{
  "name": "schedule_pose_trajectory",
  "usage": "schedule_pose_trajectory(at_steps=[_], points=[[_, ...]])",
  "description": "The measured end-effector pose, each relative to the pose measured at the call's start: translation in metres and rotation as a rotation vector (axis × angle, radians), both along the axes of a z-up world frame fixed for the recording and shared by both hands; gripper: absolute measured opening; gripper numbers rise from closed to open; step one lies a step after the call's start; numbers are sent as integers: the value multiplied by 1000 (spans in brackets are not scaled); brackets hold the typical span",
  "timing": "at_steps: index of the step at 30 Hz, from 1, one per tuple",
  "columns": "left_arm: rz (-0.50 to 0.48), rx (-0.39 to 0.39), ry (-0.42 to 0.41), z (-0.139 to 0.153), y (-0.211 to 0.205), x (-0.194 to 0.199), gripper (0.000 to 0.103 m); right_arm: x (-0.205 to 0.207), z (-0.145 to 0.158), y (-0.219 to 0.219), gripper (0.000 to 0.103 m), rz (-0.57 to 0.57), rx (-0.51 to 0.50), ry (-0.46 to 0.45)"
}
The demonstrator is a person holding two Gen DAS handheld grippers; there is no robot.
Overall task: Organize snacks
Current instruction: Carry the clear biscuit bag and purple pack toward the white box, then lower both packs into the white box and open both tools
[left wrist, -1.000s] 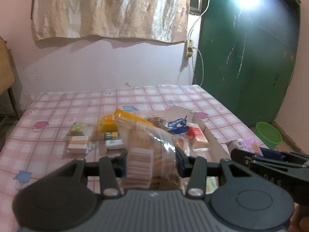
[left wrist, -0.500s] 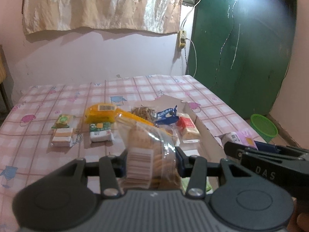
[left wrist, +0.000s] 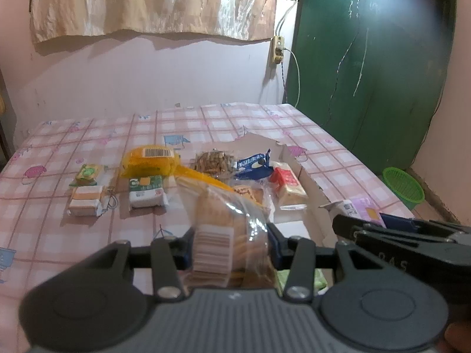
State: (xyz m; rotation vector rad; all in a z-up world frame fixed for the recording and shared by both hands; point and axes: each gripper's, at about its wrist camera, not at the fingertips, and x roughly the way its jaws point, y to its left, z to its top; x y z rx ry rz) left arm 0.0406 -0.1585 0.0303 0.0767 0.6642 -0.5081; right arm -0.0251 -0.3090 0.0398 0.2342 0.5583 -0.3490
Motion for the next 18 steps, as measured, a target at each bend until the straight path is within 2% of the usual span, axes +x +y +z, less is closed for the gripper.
schedule_pose_trajectory(at_steps=[10, 14, 15, 17, 18], points=[[-9, -10, 34, -10, -6, 12, 45, 20, -11, -6, 58, 7, 3, 19], [-50, -65, 49, -13, -8, 15, 47, 25, -12, -10, 59, 4, -5, 14], [-63, -77, 50, -13, -9, 15, 47, 24, -13, -10, 64, 1, -11, 13], [-64, -83, 50, -14, -9, 17, 57, 23, -13, -11, 73, -12, -28, 3], [-62, -91, 48, -14, -7, 18, 66, 22, -13, -10, 77, -27, -40, 4]])
